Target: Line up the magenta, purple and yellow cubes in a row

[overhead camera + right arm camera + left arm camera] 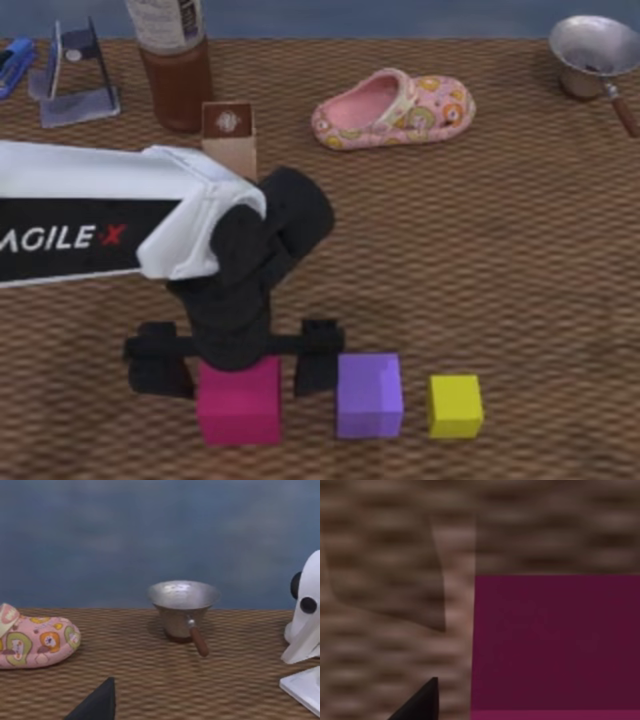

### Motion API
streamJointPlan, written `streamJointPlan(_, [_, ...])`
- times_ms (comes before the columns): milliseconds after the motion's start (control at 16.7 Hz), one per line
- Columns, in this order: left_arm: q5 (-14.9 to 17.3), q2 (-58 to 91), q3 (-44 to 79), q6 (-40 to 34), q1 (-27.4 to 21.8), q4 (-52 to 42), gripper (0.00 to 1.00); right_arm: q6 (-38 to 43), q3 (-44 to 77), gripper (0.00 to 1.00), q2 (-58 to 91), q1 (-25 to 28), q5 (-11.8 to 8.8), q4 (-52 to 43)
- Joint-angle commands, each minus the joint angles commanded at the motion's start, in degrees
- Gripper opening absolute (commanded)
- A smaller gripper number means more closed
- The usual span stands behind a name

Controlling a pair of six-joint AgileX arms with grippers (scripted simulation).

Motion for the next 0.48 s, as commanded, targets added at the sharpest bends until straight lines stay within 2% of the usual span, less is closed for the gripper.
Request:
streamJointPlan(300, [0.1,-3.7,6.6,-0.2,0.6,-11.2,1.0,0.0,0.0,1.0,0.0,0.0,0.0,0.0])
streamJointPlan(480, [-0.1,-5.5,9.1,-0.2,1.0,-14.8,1.0,0.0,0.0,1.0,0.0,0.0,0.0,0.0])
